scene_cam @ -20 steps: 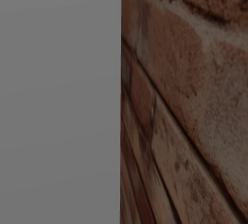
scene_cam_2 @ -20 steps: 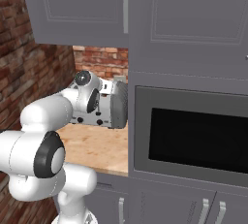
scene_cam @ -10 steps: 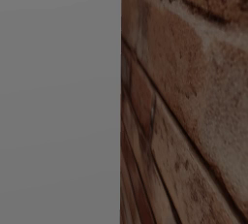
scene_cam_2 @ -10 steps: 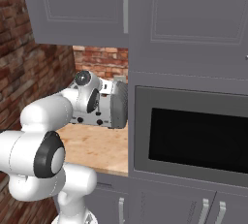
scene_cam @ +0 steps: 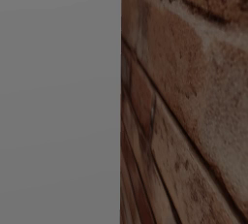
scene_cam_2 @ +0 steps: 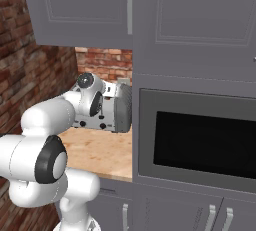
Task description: Start the toaster. Once the lever pops up, take the bread to the plate on the dining counter.
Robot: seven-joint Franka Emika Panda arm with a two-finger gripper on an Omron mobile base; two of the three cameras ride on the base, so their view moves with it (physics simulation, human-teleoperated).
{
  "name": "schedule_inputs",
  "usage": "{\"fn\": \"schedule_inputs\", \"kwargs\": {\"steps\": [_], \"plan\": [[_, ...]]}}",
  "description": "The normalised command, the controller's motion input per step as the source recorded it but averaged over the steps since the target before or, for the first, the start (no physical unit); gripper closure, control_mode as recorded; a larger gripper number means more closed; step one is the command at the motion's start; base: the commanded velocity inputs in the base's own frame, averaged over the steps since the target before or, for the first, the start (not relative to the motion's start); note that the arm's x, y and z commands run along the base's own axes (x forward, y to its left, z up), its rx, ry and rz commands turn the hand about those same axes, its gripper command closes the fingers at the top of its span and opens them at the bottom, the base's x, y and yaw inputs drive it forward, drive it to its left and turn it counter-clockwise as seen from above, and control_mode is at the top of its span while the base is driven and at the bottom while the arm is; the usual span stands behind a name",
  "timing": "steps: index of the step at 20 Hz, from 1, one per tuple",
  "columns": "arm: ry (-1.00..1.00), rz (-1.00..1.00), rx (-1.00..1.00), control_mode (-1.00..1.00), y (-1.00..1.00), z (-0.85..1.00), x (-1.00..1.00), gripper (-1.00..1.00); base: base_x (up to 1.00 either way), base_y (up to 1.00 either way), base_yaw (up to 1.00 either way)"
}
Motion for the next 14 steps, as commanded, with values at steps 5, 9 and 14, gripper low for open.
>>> {"fn": "schedule_inputs", "kwargs": {"steps": [5, 9, 14], "plan": [[0.0, 0.0, 0.0, -1.0, 0.0, 0.0, 0.0, -1.0, 0.0, 0.0, 0.0], [0.0, 0.0, 0.0, -1.0, 0.0, 0.0, 0.0, -1.0, 0.0, 0.0, 0.0], [0.0, 0.0, 0.0, -1.0, 0.0, 0.0, 0.0, -1.0, 0.0, 0.0, 0.0]]}}
